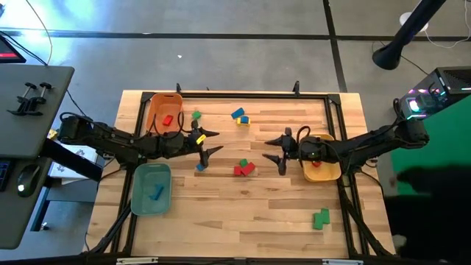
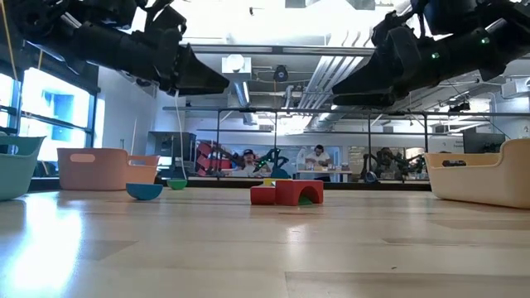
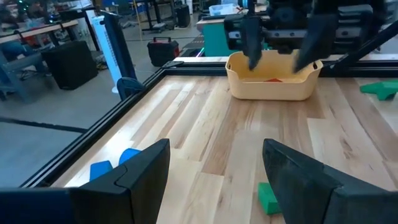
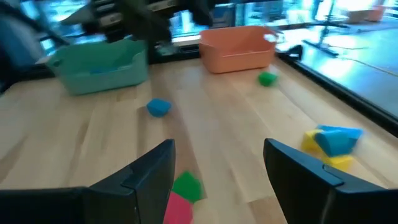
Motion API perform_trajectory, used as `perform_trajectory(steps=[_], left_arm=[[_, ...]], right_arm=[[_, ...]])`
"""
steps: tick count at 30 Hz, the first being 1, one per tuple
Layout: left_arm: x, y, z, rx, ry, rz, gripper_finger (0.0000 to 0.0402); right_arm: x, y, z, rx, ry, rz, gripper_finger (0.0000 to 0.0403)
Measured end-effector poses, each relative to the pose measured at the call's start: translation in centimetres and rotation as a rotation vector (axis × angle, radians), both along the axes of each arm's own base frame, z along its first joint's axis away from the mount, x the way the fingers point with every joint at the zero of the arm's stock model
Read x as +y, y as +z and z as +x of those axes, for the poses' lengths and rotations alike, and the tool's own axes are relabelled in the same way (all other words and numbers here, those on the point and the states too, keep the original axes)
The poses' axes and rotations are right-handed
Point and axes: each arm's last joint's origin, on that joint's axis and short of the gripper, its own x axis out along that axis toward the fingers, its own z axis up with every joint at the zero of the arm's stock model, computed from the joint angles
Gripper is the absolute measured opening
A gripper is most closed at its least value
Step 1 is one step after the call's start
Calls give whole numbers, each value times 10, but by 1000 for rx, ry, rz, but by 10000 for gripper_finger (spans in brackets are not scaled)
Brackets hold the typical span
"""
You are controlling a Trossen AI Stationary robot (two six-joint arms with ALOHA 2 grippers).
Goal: Sort blocks by size
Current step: Put the red arch block into the blue bin
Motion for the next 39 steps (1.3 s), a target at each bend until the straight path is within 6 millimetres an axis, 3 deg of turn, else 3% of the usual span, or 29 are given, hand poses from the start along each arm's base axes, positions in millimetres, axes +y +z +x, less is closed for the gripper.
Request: perform_trajectory(steps=[5,10,21,27,33,39], left_arm=[[0,2,0,-21,-5,-1,243],[-1,5,1,-51,-46,-8,243],[-1,5,1,-53,-47,-8,243],[-1,5,1,-53,-46,-8,243],[-1,5,1,-52,-46,-8,243],[-1,5,1,-51,-45,-8,243]], right_arm=[[7,-20,7,101,248,-15,240],[8,-43,17,211,265,30,240],[10,-57,63,271,394,-132,240],[-6,-69,82,396,409,-156,240],[-19,-72,83,428,384,-143,240],[-18,-73,82,441,373,-62,230]])
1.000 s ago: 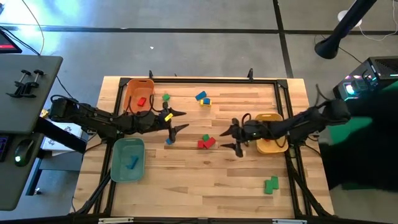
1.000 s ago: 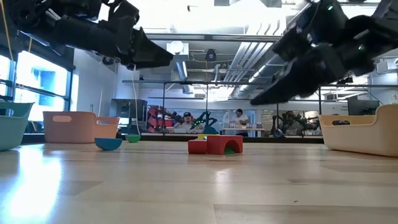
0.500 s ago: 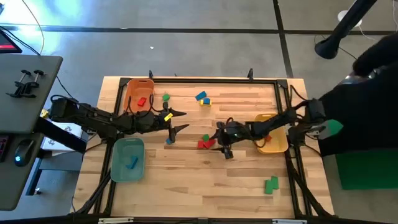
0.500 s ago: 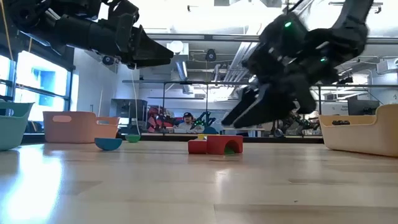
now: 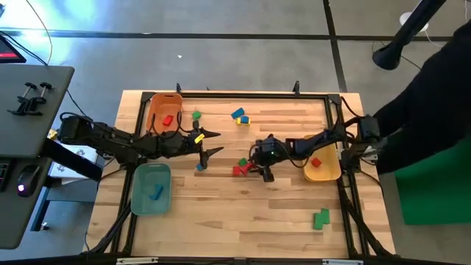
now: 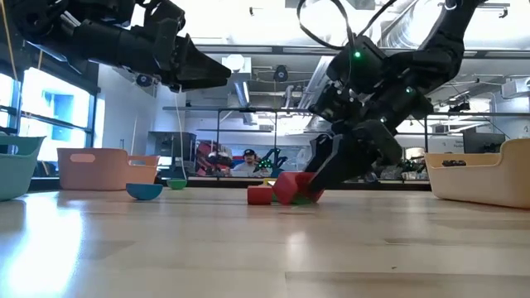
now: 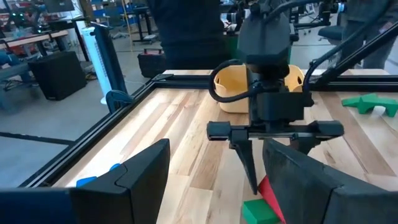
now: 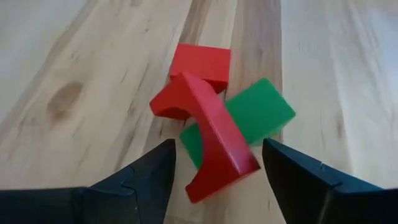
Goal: Sort blocks by size
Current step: Put the red arch block into the blue bin
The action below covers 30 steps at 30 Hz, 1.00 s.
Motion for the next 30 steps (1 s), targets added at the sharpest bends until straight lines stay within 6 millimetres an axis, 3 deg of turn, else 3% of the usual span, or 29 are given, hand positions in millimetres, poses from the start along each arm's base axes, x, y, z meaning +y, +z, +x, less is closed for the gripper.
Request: perform_trajectory(steps=[4,11,17,22,26,30], left_arm=[[0,0,0,-1,1,-1,243],[0,0,0,-1,1,-2,243],[-3,0,0,13,7,52,243],[-7,1,0,51,23,195,243],[-14,2,3,63,-194,471,243],[-20,-5,8,56,-409,704,243]], right_arm=[[5,-2,-2,36,10,12,192],[8,-1,-4,68,-46,35,90],[10,22,-8,12,-168,-28,91],[-2,46,-3,-164,-316,55,91],[-12,58,5,-338,-345,136,91],[-20,61,8,-395,-318,200,91]])
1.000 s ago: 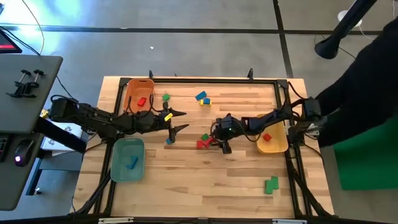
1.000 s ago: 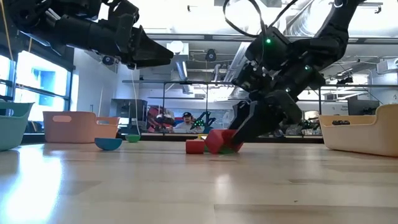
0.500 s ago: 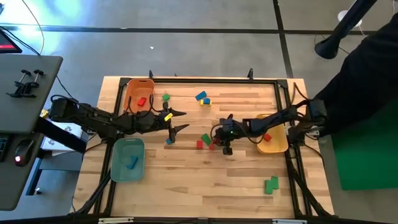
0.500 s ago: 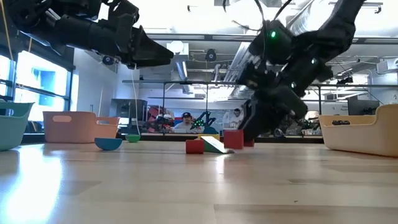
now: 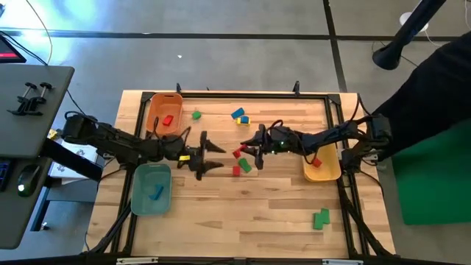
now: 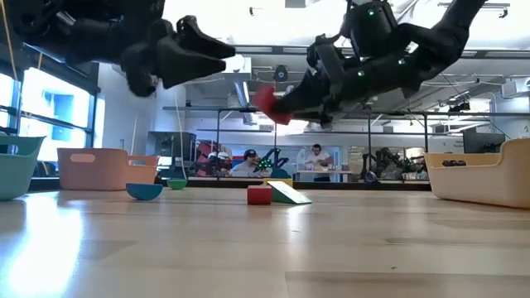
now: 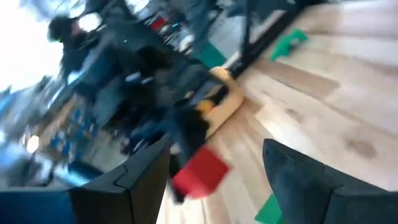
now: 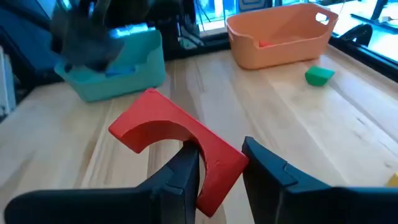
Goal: Sort blocks by size
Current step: Put the red arch block into the blue bin
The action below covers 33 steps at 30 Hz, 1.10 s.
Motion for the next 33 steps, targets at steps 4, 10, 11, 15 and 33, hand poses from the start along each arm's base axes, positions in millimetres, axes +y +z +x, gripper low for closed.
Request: perform_trajectory(steps=[4,10,11,15,33], left_arm=[[-1,-3,16,22,-32,142,243],[-1,-9,49,60,-10,300,243],[-1,-11,54,67,1,322,243],[-3,-16,69,104,52,414,243],[-6,-17,75,157,152,485,243]], right_arm=[[-3,0,0,-4,-16,38,91],[-3,-1,-1,2,-17,80,91],[-3,-1,-1,5,-15,83,91],[-3,-2,-1,16,-17,92,91],[-3,-3,-1,23,-10,95,97]])
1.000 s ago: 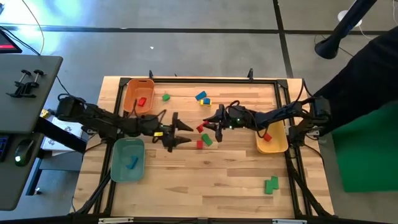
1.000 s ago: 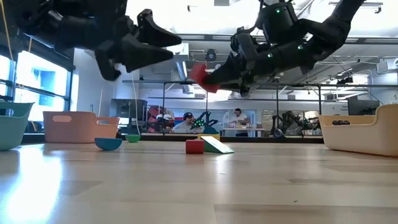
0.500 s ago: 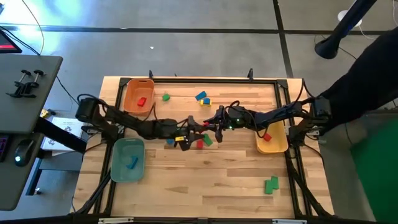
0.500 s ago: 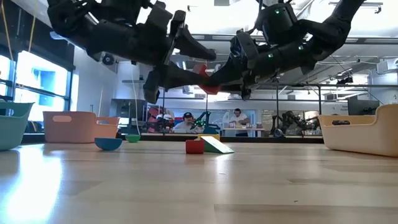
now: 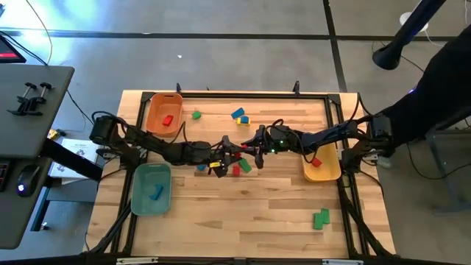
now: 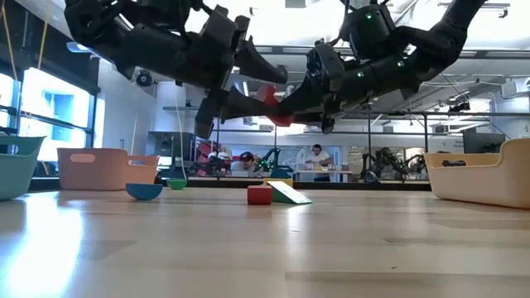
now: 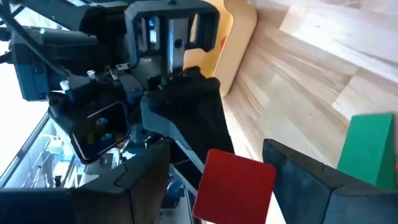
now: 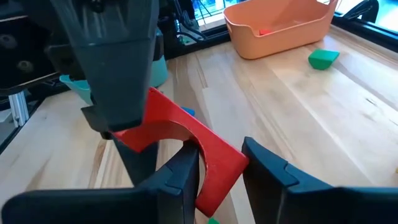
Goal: Sort blocks by size
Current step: Put the red arch block into the blue bin
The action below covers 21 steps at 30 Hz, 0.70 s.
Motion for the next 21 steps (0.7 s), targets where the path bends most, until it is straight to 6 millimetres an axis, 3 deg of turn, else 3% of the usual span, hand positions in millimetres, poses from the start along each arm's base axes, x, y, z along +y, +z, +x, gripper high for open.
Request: perform_trajectory(steps=[5,15,21], left_arm=[[0,-2,-1,23,-5,14,225],[0,-6,-2,58,-5,-34,118],[0,-6,-2,57,29,-30,113]], right_arm=[[0,0,0,2,0,0,97],[0,-2,0,16,9,-3,102],[1,-3,-1,31,7,-5,126]])
